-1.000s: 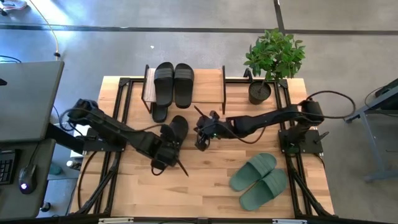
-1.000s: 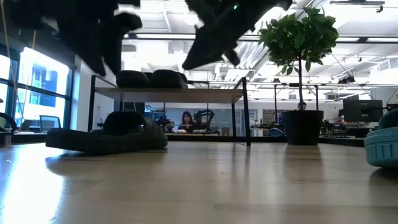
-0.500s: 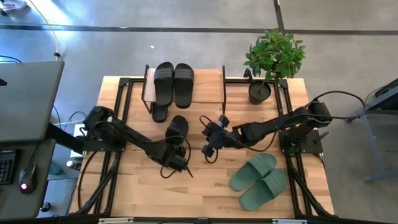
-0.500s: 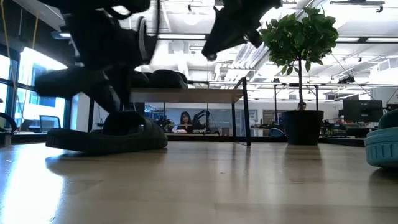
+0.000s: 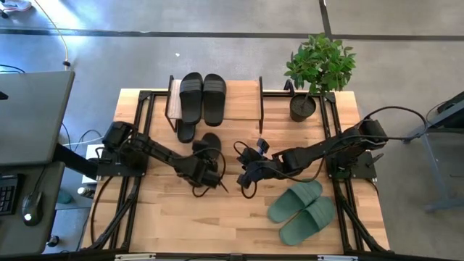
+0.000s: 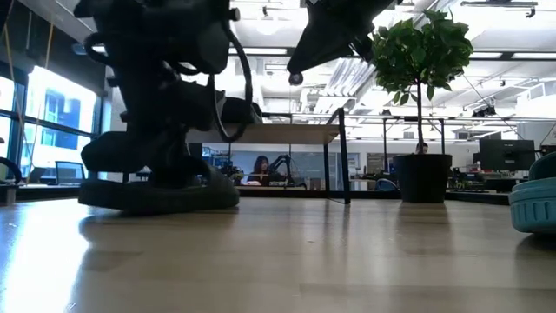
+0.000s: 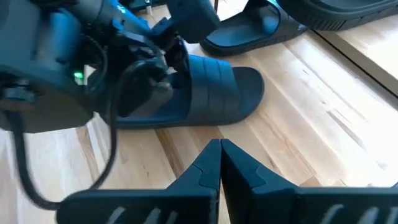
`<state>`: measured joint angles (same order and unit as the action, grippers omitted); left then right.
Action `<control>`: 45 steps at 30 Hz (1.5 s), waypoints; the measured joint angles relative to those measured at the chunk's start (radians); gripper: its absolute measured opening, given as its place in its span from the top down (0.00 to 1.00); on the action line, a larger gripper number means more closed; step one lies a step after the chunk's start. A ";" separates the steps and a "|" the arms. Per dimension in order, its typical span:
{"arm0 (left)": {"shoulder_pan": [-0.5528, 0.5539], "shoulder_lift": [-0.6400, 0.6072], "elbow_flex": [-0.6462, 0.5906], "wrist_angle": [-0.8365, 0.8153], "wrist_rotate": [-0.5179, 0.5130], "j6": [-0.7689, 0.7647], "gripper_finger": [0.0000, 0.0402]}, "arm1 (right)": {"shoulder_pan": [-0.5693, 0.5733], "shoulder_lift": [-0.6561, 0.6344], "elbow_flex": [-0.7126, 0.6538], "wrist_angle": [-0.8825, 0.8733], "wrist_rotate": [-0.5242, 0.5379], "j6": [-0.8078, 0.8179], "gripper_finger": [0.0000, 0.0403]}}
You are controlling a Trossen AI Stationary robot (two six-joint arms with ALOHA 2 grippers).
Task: Pick and place slides into the shelf
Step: Put the black slide under the shelf
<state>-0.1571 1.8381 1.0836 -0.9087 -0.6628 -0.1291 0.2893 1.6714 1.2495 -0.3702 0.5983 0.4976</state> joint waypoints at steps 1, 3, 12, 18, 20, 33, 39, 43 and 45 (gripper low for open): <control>0.006 0.000 -0.001 0.000 0.000 -0.007 0.79 | 0.001 0.000 0.000 0.000 -0.001 0.000 1.00; 0.019 0.000 -0.001 0.009 0.000 -0.014 0.82 | 0.001 0.000 0.000 -0.001 -0.001 0.000 1.00; 0.067 0.000 -0.001 0.051 0.002 -0.067 0.98 | 0.001 0.000 0.000 -0.010 -0.004 -0.002 1.00; 0.121 0.000 -0.001 0.044 -0.021 -0.150 0.99 | 0.001 0.000 0.000 -0.041 -0.004 -0.006 1.00; 0.142 0.000 -0.001 0.034 -0.049 -0.176 0.99 | 0.001 0.000 0.000 -0.059 -0.005 -0.003 1.00; 0.273 -0.001 0.000 0.021 -0.083 -0.291 1.00 | 0.027 -0.067 0.000 -0.185 0.049 0.019 1.00; 0.304 -0.001 0.000 0.072 -0.080 -0.291 1.00 | 0.027 -0.078 0.000 -0.219 0.048 0.018 1.00; 0.301 -0.001 0.000 0.079 -0.052 -0.266 1.00 | 0.030 -0.078 0.000 -0.240 0.038 0.019 1.00; 0.293 -0.001 0.000 0.079 -0.041 -0.260 1.00 | 0.030 -0.078 0.000 -0.242 0.041 0.018 1.00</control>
<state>0.1355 1.8374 1.0832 -0.8298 -0.7039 -0.3890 0.3198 1.5932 1.2495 -0.6121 0.6393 0.5157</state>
